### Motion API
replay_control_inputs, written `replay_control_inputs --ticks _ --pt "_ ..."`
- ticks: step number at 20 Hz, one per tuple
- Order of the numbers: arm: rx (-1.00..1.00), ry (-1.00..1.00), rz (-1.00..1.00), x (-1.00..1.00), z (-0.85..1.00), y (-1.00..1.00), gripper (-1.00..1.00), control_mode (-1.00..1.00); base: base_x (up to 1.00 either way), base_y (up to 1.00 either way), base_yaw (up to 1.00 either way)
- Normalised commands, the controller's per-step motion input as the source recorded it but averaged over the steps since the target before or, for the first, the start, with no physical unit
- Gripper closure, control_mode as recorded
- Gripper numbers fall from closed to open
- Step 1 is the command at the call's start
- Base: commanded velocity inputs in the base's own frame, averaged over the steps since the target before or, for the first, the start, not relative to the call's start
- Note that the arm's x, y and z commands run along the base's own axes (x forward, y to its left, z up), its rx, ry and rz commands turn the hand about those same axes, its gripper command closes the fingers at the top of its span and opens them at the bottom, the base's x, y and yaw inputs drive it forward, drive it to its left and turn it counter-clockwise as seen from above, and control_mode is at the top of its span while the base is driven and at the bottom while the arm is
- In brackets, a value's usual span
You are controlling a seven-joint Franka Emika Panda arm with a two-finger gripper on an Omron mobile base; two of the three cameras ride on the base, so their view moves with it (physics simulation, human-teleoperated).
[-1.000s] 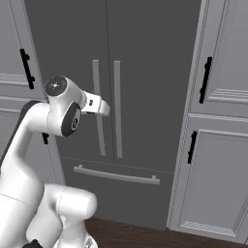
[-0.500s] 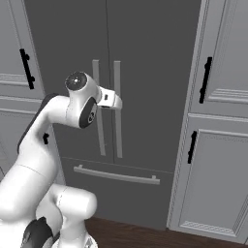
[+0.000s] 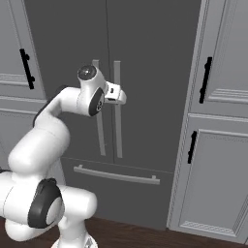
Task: Grab a lemon wedge from the fridge and one ice cube from the ice bowl, and put them in the glass of lemonade.
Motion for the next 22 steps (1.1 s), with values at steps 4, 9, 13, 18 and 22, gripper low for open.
replay_control_inputs --ticks 4,9,13,18,22 --pt "0.0 0.0 0.0 0.49 -0.23 0.0 -1.0 -1.0 0.0 0.0 0.0" --pt "0.0 0.0 0.0 0.55 -0.19 0.0 -1.0 -1.0 0.0 0.0 0.0" --pt "0.0 0.0 0.0 0.48 -0.07 -0.02 -1.0 -1.0 0.0 0.0 0.0" --pt "0.0 0.0 0.0 0.41 -0.12 -0.14 -1.0 -1.0 0.0 0.0 0.0" --pt "0.0 0.0 0.0 0.45 -0.17 -0.09 -1.0 -1.0 0.0 0.0 0.0"
